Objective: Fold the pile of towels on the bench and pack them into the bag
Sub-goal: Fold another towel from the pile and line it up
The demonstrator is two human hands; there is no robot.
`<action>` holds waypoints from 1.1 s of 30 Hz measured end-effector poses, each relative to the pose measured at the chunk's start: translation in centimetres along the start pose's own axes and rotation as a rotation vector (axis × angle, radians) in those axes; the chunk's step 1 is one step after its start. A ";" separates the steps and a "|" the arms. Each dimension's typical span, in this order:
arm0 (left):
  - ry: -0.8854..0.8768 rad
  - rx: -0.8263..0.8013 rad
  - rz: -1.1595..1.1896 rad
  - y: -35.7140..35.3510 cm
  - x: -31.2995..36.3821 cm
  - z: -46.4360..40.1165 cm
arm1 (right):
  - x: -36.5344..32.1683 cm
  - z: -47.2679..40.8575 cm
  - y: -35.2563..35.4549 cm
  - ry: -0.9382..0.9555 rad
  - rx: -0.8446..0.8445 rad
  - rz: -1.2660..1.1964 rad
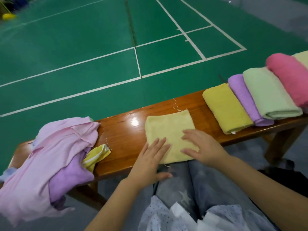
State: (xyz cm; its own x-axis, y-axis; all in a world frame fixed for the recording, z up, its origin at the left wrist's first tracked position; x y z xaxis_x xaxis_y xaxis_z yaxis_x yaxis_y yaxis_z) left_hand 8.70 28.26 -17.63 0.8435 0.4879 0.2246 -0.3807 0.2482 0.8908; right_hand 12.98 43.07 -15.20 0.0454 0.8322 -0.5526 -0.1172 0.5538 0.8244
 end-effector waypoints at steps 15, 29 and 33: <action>0.122 0.213 0.856 0.1 -4.4 2.9 | 1.1 2.7 -1.2 0.041 -0.059 0.004; 0.356 0.338 0.856 2.8 -4.7 1.2 | 3.0 1.9 1.9 -0.269 0.117 -0.314; 0.457 0.323 0.722 2.5 -5.2 -0.3 | 4.9 1.6 0.7 -0.435 0.140 -0.315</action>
State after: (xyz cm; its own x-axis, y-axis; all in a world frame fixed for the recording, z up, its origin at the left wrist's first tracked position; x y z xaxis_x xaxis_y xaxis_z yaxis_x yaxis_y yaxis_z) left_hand 3.24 26.57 -16.70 0.1830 0.7350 0.6529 -0.5749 -0.4588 0.6775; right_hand 14.67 47.64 -17.13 0.4655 0.5444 -0.6978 0.0999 0.7511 0.6526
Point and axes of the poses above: each hand's wrist, its own z-axis away from the middle knuckle, its own y-axis out of the back of the hand, x = y × z, the point moved 10 cm from there along -z, towards the middle knuckle, and after that the axes turned 15 degrees about -x, right-handed, at the moved point
